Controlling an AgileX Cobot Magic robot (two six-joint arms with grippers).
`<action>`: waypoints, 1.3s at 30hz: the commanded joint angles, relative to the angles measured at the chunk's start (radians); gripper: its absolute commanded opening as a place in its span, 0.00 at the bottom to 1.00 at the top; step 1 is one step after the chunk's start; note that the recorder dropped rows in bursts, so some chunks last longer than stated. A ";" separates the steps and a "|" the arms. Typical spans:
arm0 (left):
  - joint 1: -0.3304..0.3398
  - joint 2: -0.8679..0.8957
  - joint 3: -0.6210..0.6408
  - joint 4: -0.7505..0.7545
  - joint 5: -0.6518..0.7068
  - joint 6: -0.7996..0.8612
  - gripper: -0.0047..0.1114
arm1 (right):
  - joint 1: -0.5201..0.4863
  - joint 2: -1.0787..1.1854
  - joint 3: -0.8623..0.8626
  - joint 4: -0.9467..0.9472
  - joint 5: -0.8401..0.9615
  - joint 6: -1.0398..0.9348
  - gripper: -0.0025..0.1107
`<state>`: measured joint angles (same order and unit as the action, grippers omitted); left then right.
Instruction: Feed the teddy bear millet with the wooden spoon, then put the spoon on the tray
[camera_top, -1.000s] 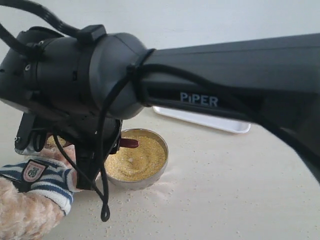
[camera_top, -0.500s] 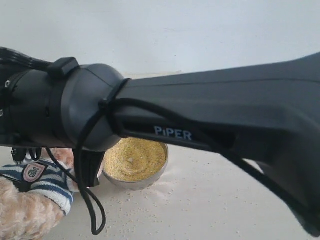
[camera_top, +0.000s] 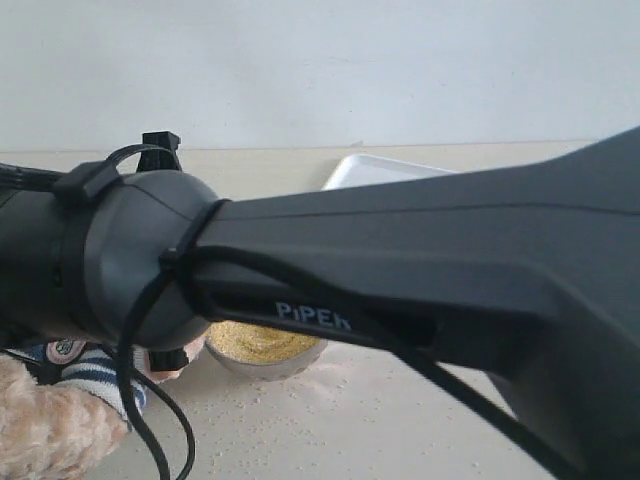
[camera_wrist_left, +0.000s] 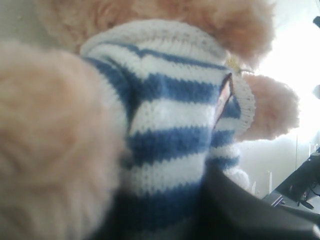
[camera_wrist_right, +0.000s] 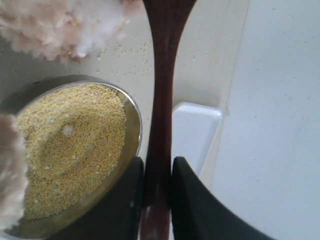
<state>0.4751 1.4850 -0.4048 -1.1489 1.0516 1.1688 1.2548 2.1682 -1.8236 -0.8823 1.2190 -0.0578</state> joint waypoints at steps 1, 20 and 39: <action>0.002 -0.008 -0.003 -0.014 0.020 0.002 0.08 | 0.002 -0.003 -0.001 -0.027 0.002 0.023 0.03; 0.002 -0.008 -0.003 -0.014 0.020 0.002 0.08 | 0.033 0.017 0.067 -0.175 0.002 0.146 0.03; 0.002 -0.008 -0.003 -0.014 0.020 0.002 0.08 | -0.083 -0.170 0.067 0.189 0.002 0.194 0.03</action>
<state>0.4751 1.4850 -0.4048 -1.1489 1.0516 1.1688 1.2135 2.0349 -1.7601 -0.7785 1.2153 0.1344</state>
